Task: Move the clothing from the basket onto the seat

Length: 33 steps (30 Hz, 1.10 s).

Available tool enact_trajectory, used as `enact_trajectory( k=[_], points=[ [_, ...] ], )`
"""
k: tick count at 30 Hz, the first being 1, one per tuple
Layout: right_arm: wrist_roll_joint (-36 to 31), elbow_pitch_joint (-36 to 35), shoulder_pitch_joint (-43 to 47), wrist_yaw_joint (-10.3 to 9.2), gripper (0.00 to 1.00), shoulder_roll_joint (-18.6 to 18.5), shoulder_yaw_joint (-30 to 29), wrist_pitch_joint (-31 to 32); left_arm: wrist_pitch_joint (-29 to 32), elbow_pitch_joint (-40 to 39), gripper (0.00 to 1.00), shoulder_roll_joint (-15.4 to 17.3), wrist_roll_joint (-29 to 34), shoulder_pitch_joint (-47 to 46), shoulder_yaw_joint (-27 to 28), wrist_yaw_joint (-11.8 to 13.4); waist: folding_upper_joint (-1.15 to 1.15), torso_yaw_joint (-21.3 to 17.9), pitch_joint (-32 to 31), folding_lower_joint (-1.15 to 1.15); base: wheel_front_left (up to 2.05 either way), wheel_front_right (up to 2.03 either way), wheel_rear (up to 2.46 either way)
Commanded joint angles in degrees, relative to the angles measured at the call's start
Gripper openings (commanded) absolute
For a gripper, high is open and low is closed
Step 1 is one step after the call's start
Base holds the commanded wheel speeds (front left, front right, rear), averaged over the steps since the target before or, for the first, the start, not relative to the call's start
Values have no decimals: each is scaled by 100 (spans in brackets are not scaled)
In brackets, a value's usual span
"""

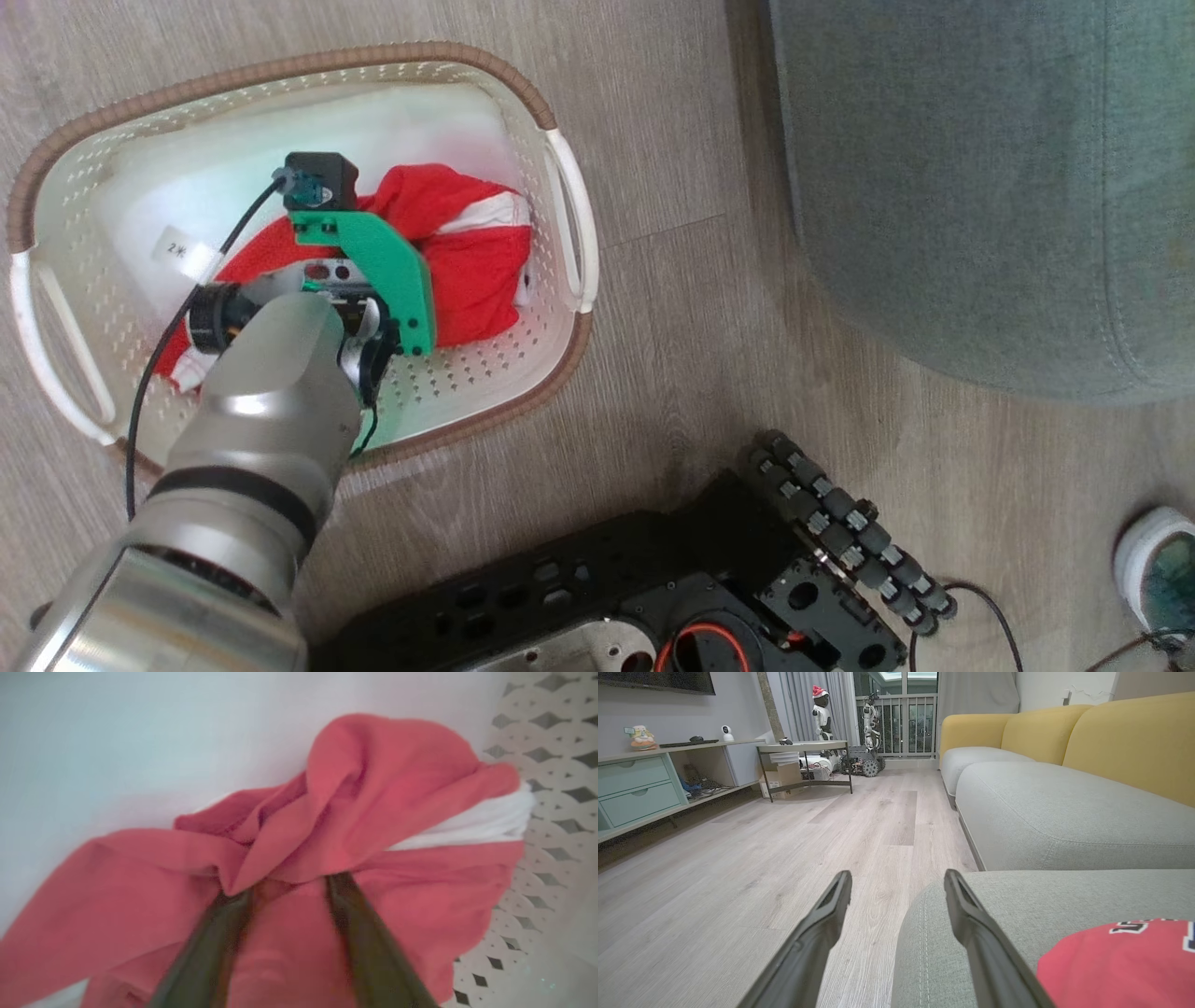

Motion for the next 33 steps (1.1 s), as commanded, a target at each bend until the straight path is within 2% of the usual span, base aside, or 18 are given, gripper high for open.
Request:
enact_trajectory(
  k=[1,2,8,13,17,24,33],
  points=[
    [4,-159,159,-1,100,-58,17,-27,-41,6,21,63,13,106,51,51,0,11,-1,0,0,0,0],
    [1,-150,156,-1,100,-57,18,-27,-106,8,0,63,17,89,45,59,0,17,-8,0,0,0,0],
    [-29,-105,141,-1,100,-67,32,-27,-271,16,0,57,-11,71,7,-46,0,98,-149,0,0,0,0],
    [-61,-49,134,-1,100,-30,71,-27,-436,19,0,49,-78,210,-19,-161,0,181,-517,0,0,0,0],
    [-124,51,233,-1,100,-28,111,-27,-674,-24,0,44,-166,449,-70,-319,0,302,-1027,0,0,0,0],
    [-224,316,594,-1,100,-110,217,-27,-1198,-589,0,42,-584,1080,-327,-605,0,654,-2216,0,0,0,0],
    [-345,644,1193,-1,100,-114,479,-27,-1905,-984,0,42,-864,1515,-823,-752,0,1168,-3582,0,0,0,0]
  ],
)
